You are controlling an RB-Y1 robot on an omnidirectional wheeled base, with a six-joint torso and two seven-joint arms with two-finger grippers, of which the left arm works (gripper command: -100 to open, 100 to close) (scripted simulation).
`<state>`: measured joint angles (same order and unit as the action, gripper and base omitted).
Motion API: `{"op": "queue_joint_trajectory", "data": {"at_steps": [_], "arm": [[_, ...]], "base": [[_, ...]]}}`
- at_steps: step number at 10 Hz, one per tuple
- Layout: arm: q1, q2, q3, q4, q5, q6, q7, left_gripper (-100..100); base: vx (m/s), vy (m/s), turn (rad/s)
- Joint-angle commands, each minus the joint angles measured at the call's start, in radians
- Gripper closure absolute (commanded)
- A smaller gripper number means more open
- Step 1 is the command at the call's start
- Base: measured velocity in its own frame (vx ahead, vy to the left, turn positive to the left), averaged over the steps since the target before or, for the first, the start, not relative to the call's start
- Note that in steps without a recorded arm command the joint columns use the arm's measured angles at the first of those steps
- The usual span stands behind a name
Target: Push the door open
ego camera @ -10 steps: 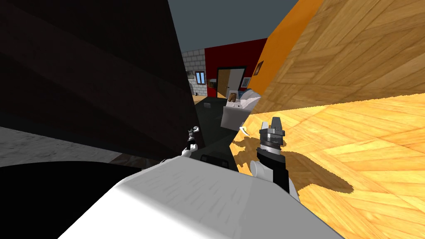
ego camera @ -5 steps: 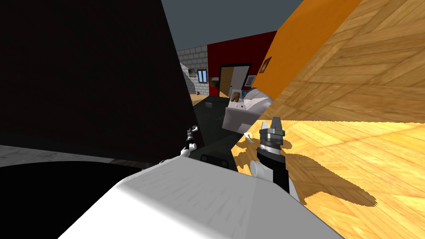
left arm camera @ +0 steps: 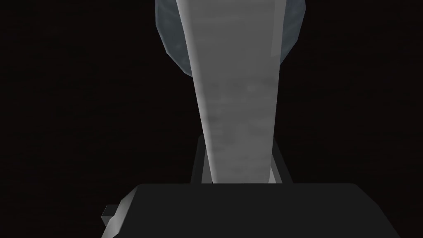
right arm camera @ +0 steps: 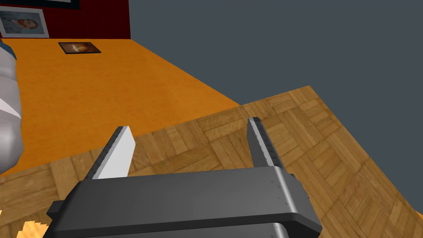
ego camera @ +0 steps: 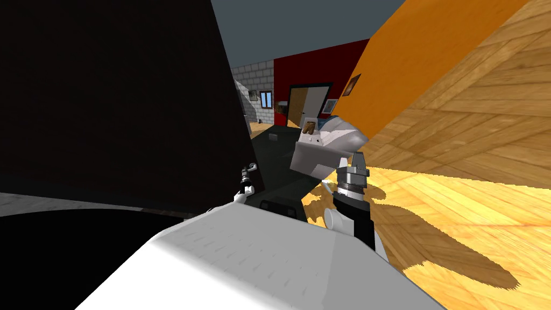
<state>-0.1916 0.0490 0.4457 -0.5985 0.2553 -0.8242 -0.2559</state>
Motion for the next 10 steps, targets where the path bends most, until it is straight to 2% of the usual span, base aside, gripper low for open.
{"op": "queue_joint_trajectory", "data": {"at_steps": [1, 2, 3, 4, 5, 9, 10], "arm": [[0.005, 0.010, 0.034, -0.022, -0.007, -0.006, 0.000, 100], [0.005, 0.010, 0.034, -0.006, -0.007, -0.006, 0.000, 100], [0.005, 0.010, 0.034, -0.020, -0.007, -0.006, 0.000, 100], [0.004, 0.003, 0.058, -0.025, -0.017, -0.006, 0.000, 100], [0.003, 0.000, 0.066, -0.025, -0.021, -0.006, 0.000, 100], [0.001, -0.030, 0.124, -0.032, -0.046, -0.006, 0.000, 100], [0.001, -0.030, 0.124, -0.032, -0.046, -0.006, 0.000, 100]], "base": [[0.180, 0.010, 0.104], [0.114, 0.005, 0.034], [0.038, 0.001, 0.003], [0.095, -0.005, 0.118], [0.148, -0.024, 0.114], [0.189, -0.019, 0.112], [0.133, -0.014, 0.066]]}}
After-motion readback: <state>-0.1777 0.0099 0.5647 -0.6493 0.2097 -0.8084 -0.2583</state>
